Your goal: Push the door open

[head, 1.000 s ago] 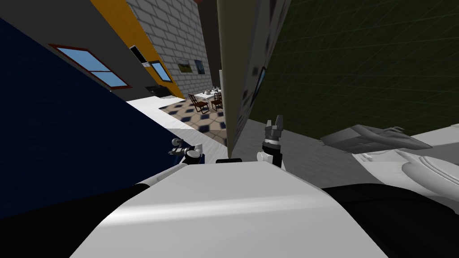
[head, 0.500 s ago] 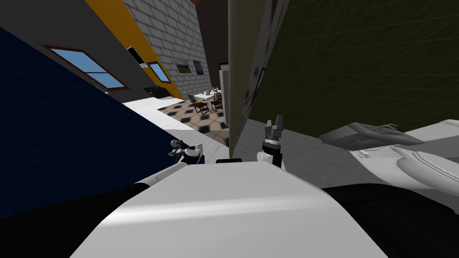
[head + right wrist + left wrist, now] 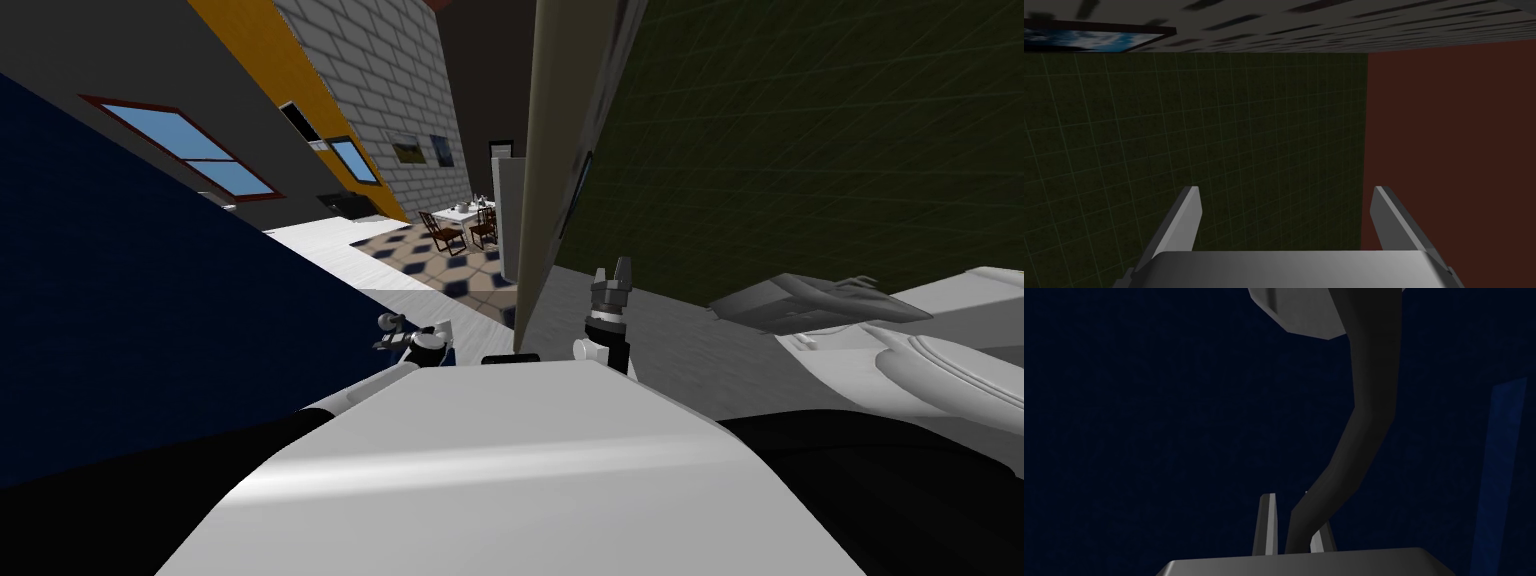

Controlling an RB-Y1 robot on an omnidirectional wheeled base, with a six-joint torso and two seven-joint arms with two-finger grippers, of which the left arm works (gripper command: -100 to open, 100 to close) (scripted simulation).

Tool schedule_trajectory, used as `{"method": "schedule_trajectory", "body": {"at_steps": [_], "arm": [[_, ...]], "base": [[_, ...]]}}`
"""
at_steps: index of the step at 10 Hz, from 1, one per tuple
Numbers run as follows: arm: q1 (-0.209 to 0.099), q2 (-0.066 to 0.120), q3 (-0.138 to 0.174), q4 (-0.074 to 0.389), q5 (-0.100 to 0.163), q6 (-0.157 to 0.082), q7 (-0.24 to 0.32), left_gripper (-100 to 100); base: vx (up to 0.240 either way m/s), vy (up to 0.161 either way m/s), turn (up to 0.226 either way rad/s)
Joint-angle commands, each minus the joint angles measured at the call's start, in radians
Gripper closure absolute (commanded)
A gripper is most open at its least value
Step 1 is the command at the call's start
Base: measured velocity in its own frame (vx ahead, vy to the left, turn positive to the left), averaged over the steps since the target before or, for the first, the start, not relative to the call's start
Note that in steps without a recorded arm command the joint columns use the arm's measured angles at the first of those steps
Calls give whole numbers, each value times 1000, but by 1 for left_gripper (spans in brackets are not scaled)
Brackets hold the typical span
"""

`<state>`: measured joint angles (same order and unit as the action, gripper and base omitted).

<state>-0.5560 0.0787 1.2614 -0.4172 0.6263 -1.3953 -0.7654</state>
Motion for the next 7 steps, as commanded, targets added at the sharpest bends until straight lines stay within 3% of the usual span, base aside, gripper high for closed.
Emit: {"method": "schedule_trajectory", "body": {"at_steps": [1,3,6,7], "arm": [[-1,3,17,4,10,-34,1,100],[-7,1,31,11,21,-55,-1,100],[-7,1,31,11,21,-55,-1,100],[-12,-3,46,18,31,-76,-2,100]], "base": [[2,67,-66],[-9,120,-69],[1,39,4],[9,53,-54]]}}
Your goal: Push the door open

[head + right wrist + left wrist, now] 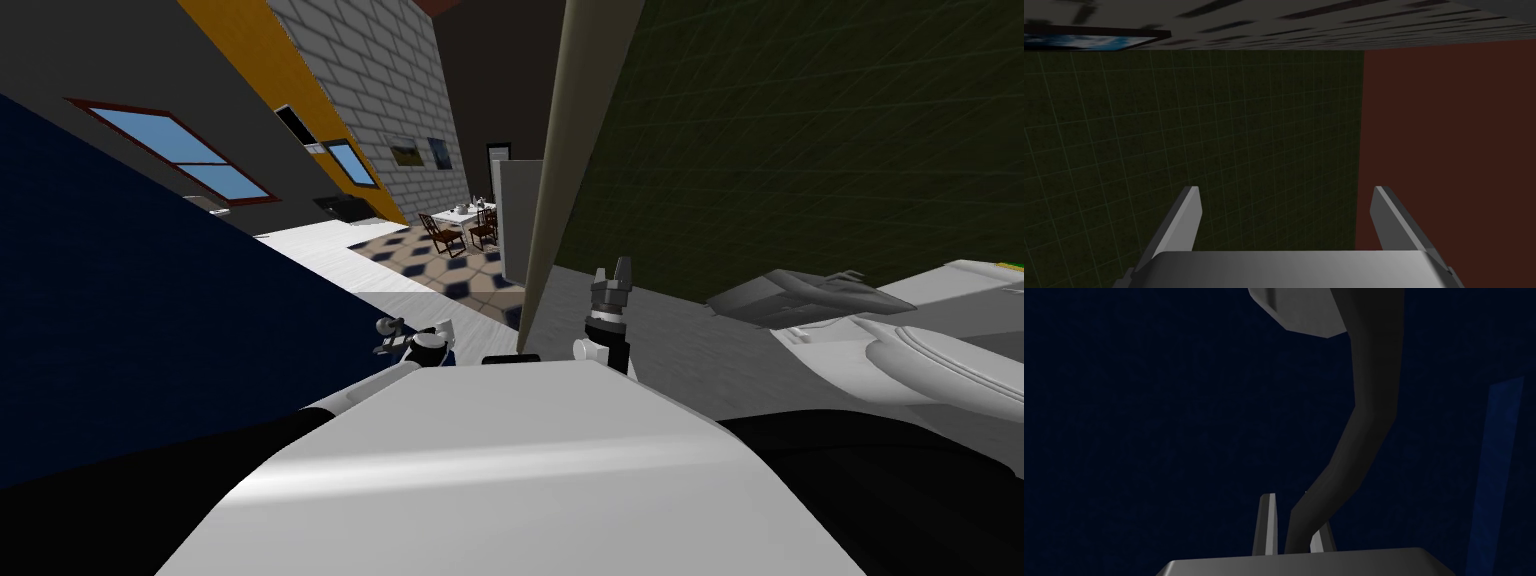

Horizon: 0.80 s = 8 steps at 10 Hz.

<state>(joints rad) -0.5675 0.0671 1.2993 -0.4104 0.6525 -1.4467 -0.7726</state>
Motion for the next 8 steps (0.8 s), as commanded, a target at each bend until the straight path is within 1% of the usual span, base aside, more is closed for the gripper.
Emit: {"method": "schedule_trajectory", "body": {"at_steps": [1,2,3,6,8], "arm": [[-3,6,15,14,9,-36,4,100],[-6,4,22,18,14,-46,4,100],[-8,2,29,21,19,-57,3,100],[-15,-7,49,31,34,-88,1,100],[-15,-7,49,31,34,-88,1,100]], "base": [[14,105,-82],[-10,116,-65],[7,81,9],[14,20,40],[5,7,17]]}}
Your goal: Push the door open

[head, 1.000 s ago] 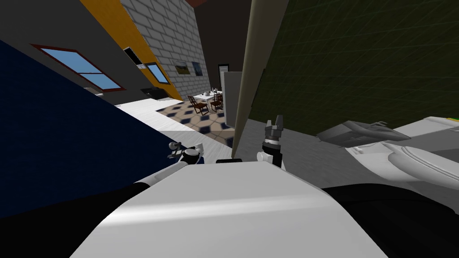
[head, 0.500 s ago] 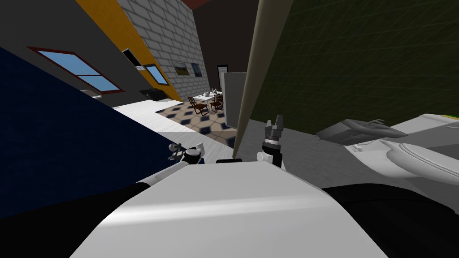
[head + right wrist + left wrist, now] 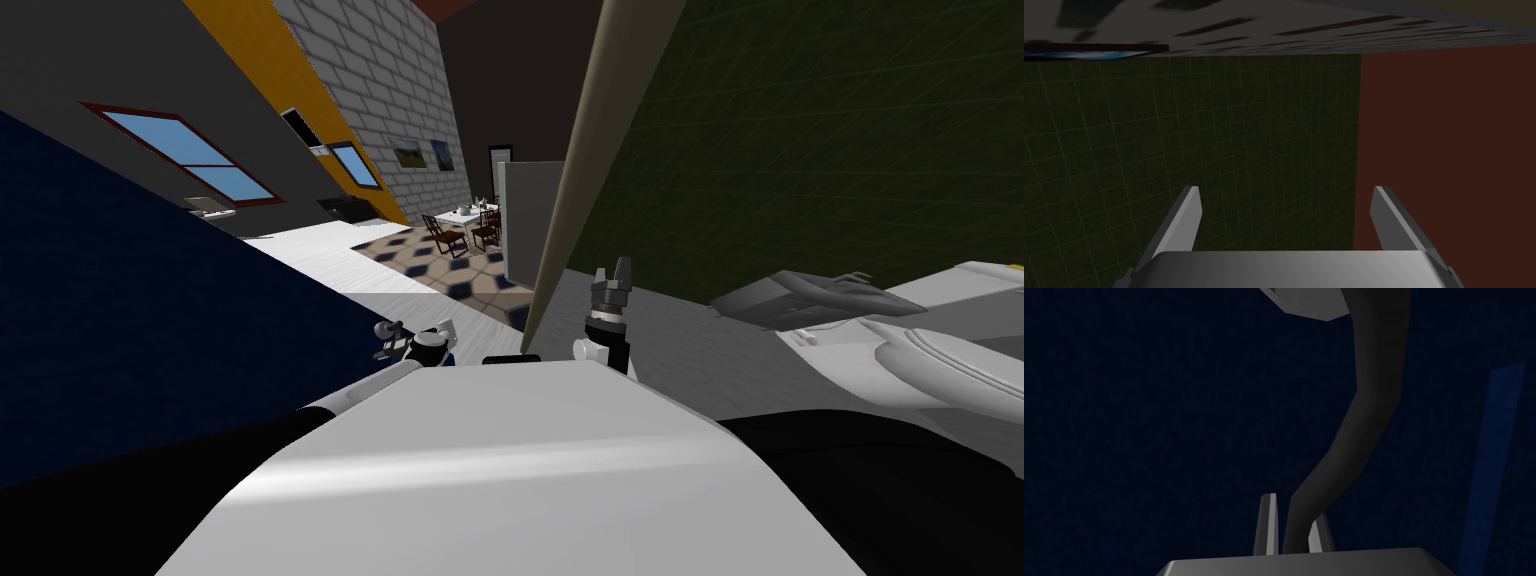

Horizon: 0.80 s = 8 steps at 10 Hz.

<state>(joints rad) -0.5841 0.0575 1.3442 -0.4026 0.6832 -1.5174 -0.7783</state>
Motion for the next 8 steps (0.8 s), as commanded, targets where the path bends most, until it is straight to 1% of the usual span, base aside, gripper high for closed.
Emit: {"method": "schedule_trajectory", "body": {"at_steps": [1,7,8], "arm": [[1,3,4,23,3,-17,7,100],[1,3,4,23,3,-17,7,100],[-1,15,22,24,14,-22,0,100]], "base": [[0,0,0],[0,0,0],[36,45,121]]}}
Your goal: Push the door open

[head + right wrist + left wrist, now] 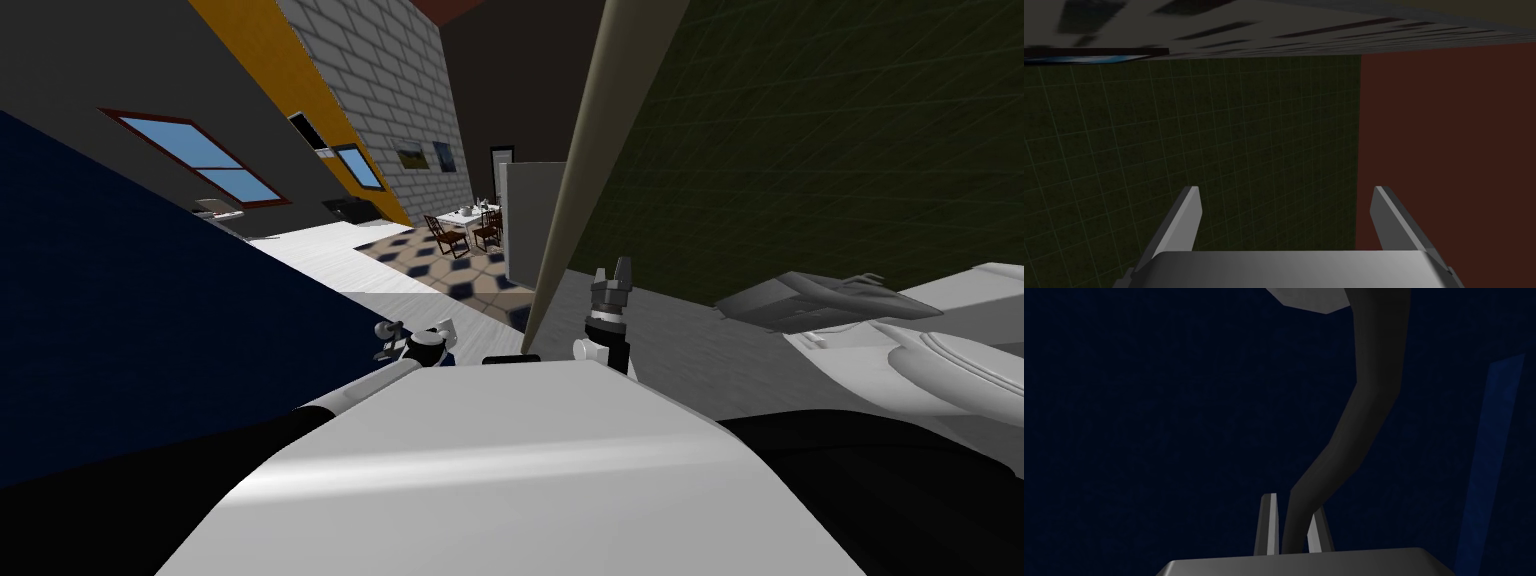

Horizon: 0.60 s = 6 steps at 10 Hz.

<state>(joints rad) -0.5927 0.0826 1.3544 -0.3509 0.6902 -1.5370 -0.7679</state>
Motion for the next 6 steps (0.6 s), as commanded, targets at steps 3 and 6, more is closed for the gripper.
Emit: {"method": "schedule_trajectory", "body": {"at_steps": [3,6], "arm": [[7,-10,11,-28,7,-2,-10,100],[7,-10,11,-28,7,-2,-10,100]], "base": [[-1,5,-5],[0,0,0]]}}
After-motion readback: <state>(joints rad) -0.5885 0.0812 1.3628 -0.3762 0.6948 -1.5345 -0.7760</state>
